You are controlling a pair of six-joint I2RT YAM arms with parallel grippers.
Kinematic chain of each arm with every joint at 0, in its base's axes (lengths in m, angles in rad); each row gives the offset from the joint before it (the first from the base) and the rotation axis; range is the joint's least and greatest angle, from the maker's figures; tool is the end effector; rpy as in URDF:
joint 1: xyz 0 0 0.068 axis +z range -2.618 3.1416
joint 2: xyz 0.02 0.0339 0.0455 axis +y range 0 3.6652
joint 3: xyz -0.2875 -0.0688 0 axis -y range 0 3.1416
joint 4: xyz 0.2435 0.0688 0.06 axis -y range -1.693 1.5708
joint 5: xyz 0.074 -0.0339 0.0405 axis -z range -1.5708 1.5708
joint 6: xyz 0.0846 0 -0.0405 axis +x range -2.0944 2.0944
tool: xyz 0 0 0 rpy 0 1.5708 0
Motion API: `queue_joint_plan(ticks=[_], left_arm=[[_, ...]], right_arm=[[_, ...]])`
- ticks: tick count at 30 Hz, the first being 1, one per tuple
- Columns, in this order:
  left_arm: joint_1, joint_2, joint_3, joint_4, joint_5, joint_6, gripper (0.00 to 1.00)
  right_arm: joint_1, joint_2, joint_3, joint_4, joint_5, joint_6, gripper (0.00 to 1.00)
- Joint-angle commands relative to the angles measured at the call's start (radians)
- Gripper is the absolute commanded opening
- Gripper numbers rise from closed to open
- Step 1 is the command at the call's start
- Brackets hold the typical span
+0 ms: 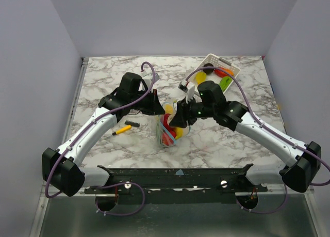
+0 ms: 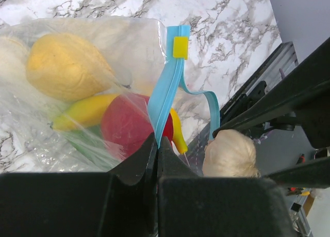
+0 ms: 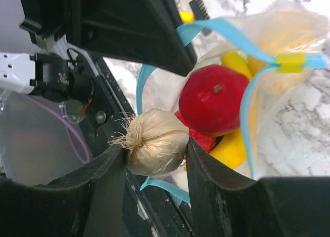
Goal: Place the food in the zip-top bag and seal the zipper
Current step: Place the fake vegetable in the zipper food storage bag, then adjust the zipper food storage bag at the center of the board.
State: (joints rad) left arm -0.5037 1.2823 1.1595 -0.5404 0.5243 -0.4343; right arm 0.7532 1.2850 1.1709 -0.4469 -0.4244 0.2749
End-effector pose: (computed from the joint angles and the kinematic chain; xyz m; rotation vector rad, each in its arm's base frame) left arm 0.2451 -0.1835 0.3282 0.3867 2.3245 -1.0744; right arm 0.2064 0.2413 0.3408 -0.7924 2.1202 1.0324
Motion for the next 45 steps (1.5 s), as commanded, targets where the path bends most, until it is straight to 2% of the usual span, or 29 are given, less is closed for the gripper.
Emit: queue_joint_plan(ticks=[1, 10, 13, 20, 23, 32, 34, 43, 45], left_arm=[[0.006, 0.001, -0.009, 0.021, 0.021, 0.002, 0.00], [0.007, 0.002, -0.010, 0.021, 0.018, 0.002, 0.00], [0.007, 0.003, -0.011, 0.021, 0.018, 0.002, 0.00], [0.007, 0.006, -0.010, 0.021, 0.018, 0.003, 0.00], [0.006, 0.004, -0.011, 0.022, 0.018, 0.003, 0.00], [0.007, -0.003, -0.012, 0.019, 0.016, 0.005, 0.00], [0.007, -0.004, -0.013, 0.020, 0.019, 0.005, 0.00], [0.007, -0.008, -0.016, 0.021, 0.019, 0.003, 0.00], [0.007, -0.006, -0.015, 0.022, 0.023, 0.002, 0.00]], right_arm=[[0.025, -0.004, -0.038, -0.005, 0.011, 0.021, 0.48], [0.034, 0.000, -0.051, -0.052, 0.068, -0.001, 0.74], [0.035, -0.004, -0.044, -0.064, 0.102, 0.000, 0.76], [0.035, -0.028, -0.024, -0.084, 0.340, 0.051, 0.67], [0.035, -0.030, -0.040, -0.088, 0.410, 0.055, 0.57], [0.035, -0.034, -0.067, -0.094, 0.420, 0.072, 0.45], [0.035, -0.053, -0.077, -0.096, 0.450, 0.072, 0.44], [0.035, -0.072, -0.144, -0.070, 0.401, 0.101, 0.42], [0.035, -0.074, -0.159, -0.032, 0.380, 0.130, 0.38]])
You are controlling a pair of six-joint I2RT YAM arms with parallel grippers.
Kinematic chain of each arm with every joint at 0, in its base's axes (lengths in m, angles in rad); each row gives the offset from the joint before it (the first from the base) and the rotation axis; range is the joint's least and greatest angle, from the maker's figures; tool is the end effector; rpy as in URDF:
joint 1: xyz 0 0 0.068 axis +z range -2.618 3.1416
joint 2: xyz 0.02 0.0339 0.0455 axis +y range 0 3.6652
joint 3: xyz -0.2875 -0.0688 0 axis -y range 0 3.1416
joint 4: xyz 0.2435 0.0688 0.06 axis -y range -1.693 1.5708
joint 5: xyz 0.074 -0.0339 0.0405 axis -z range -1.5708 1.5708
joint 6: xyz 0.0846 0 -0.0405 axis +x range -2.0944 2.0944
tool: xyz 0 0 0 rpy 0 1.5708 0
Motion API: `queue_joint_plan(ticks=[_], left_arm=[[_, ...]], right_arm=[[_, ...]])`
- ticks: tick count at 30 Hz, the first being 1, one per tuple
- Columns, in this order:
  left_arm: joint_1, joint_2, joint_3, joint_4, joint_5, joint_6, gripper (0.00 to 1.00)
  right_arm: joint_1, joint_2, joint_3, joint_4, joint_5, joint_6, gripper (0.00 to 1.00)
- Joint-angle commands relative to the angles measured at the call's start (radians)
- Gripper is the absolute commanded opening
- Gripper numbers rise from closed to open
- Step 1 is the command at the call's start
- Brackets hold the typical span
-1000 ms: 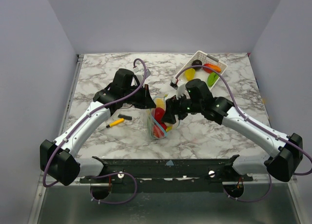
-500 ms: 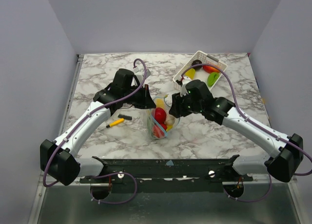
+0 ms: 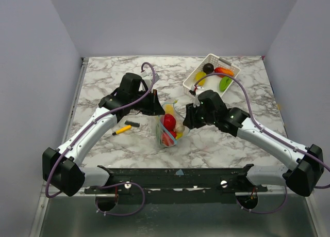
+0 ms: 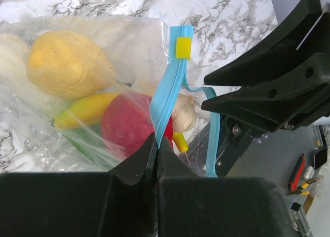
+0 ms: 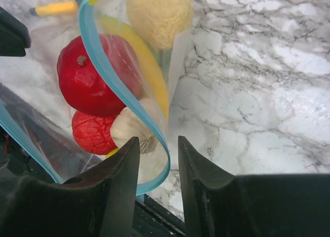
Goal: Place the food in the zip-top bag and seal the zipper
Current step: Adjust the zipper food storage bag at the center of the board.
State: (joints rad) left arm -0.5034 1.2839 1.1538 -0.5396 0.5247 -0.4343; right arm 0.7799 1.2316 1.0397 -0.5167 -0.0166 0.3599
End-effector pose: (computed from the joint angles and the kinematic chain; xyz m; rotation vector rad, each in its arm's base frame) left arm 0.2452 -0.1834 0.3258 0.3852 2.3314 -1.0736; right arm 0.2089 0.2086 0.2939 -0.4999 2.3021 0.6011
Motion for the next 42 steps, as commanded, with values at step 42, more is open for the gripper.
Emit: queue_joint_plan(ticks=[42], left_arm=[[-0.073, -0.010, 0.157, -0.238, -0.115, -0.061, 0.00]], right_arm=[[0.009, -0.180, -0.113, 0.275, -0.066, 0.516, 0.00]])
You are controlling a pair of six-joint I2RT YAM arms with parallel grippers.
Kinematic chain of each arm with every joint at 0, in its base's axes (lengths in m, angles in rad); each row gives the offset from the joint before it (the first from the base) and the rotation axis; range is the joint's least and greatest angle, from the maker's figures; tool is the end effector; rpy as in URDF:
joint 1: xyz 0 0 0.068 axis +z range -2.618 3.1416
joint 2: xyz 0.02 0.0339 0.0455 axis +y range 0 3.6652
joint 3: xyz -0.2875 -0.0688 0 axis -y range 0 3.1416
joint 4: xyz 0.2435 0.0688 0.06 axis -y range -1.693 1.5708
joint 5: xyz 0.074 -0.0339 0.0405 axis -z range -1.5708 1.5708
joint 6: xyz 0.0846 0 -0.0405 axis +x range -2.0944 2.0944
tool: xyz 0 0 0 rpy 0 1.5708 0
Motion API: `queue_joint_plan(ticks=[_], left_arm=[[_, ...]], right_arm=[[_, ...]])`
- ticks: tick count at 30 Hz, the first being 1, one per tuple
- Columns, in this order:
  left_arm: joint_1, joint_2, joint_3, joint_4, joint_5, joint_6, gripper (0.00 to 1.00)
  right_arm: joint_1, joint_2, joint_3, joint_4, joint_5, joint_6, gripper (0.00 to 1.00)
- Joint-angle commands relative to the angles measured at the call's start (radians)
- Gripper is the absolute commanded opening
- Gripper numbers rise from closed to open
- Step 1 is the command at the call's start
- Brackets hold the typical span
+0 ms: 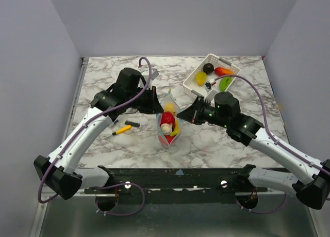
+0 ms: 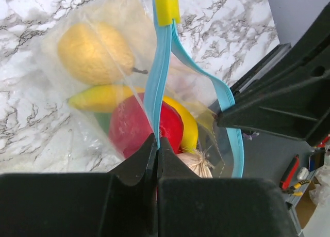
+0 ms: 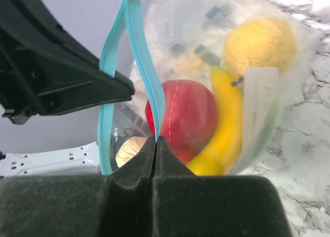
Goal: Place the food in the zip-top bag and seal the zipper
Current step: Adjust the zipper food storage bag at the center of the board.
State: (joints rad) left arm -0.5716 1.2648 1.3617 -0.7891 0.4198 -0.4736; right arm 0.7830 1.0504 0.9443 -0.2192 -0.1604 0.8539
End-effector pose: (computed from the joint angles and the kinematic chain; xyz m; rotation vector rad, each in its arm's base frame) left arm 0.2222 -0.1839 0.3744 0.3560 2.3754 -1.0018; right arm 0.1852 0.2034 0.3465 -0.0466 2.1005 1.2148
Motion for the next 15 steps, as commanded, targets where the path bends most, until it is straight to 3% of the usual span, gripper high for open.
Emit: queue_joint_plan(ticks=[1, 5, 11, 15], left_arm=[[-0.002, 0.041, -0.060, 0.017, -0.029, -0.008, 0.00], [0.024, 0.206, 0.043, -0.089, -0.056, 0.026, 0.00], [0.013, 0.089, 0.152, -0.080, 0.066, -0.015, 0.00], [0.014, 0.070, 0.126, -0.051, 0.113, -0.042, 0.00]], right_arm=[[0.004, 0.012, -0.031, -0.009, 0.114, 0.008, 0.00], [-0.033, 0.139, -0.022, 0.015, 0.094, -0.040, 0.00], [-0.033, 0.154, 0.145, -0.066, -0.009, -0.104, 0.00], [-0.034, 0.129, 0.196, -0.133, -0.003, -0.104, 0.00]])
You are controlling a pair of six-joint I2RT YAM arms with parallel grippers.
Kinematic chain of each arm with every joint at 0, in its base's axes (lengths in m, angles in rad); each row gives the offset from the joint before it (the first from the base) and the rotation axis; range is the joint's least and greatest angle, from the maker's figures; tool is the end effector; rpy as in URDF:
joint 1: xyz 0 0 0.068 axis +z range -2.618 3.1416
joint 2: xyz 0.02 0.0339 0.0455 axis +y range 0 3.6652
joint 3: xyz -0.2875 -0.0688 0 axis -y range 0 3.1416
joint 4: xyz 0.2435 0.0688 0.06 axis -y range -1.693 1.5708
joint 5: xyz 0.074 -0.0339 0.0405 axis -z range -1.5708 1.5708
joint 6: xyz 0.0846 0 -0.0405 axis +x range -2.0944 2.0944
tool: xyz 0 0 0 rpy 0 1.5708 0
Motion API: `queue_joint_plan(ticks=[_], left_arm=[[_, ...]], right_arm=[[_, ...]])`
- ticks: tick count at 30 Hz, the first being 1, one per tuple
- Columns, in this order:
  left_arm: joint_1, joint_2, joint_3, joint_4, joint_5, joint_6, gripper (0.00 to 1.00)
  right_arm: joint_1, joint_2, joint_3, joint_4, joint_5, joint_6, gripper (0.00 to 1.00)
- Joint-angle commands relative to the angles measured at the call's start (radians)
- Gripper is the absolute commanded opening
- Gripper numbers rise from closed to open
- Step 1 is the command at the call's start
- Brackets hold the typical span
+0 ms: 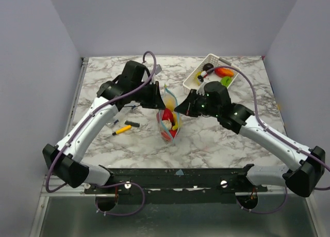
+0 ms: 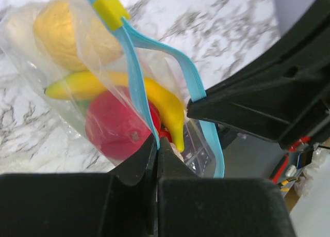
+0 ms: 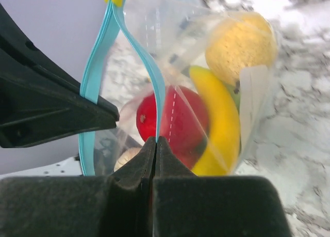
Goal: Place the food in the zip-top bag and seal the zipper
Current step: Adjust the zipper food storage bag at the center of the board.
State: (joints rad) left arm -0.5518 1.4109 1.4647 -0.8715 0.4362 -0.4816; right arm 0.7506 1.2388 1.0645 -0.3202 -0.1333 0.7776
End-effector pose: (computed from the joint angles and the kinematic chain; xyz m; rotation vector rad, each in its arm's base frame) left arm 0.2514 -0.1967 0.3604 0.3092 2.5114 -0.9781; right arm 0.2230 0.2234 0.3273 -0.0590 2.2422 1.0336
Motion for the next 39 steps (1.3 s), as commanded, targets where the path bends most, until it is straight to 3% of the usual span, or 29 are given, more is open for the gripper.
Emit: queue_joint_plan(ticks=[1, 5, 8, 16, 26, 30, 34, 39], left_arm=[[-0.006, -0.071, 0.000, 0.047, 0.102, -0.035, 0.00], [0.014, -0.004, -0.107, 0.104, 0.080, -0.036, 0.00], [0.024, 0.067, -0.088, 0.061, 0.046, -0.008, 0.00], [0.023, -0.065, 0.032, 0.105, 0.153, -0.059, 0.00], [0.068, 0.033, -0.139, 0.174, 0.174, -0.086, 0.00], [0.068, -0.029, -0.183, 0.238, 0.178, -0.118, 0.00], [0.066, -0.078, -0.231, 0.303, 0.184, -0.157, 0.00], [0.061, -0.085, -0.242, 0.327, 0.185, -0.170, 0.00]], right_arm=[[0.000, -0.070, 0.063, -0.029, -0.015, -0.022, 0.00], [-0.002, -0.062, -0.037, 0.016, 0.021, 0.001, 0.00], [-0.003, -0.024, -0.083, 0.035, 0.035, 0.000, 0.00], [-0.001, -0.053, -0.059, 0.142, -0.114, 0.021, 0.00], [-0.003, -0.062, -0.206, 0.240, -0.036, 0.061, 0.00], [-0.002, -0.030, -0.219, 0.304, -0.136, 0.087, 0.00], [-0.003, -0.042, -0.290, 0.479, -0.196, 0.177, 0.01], [-0.003, -0.045, -0.283, 0.500, -0.212, 0.199, 0.00]])
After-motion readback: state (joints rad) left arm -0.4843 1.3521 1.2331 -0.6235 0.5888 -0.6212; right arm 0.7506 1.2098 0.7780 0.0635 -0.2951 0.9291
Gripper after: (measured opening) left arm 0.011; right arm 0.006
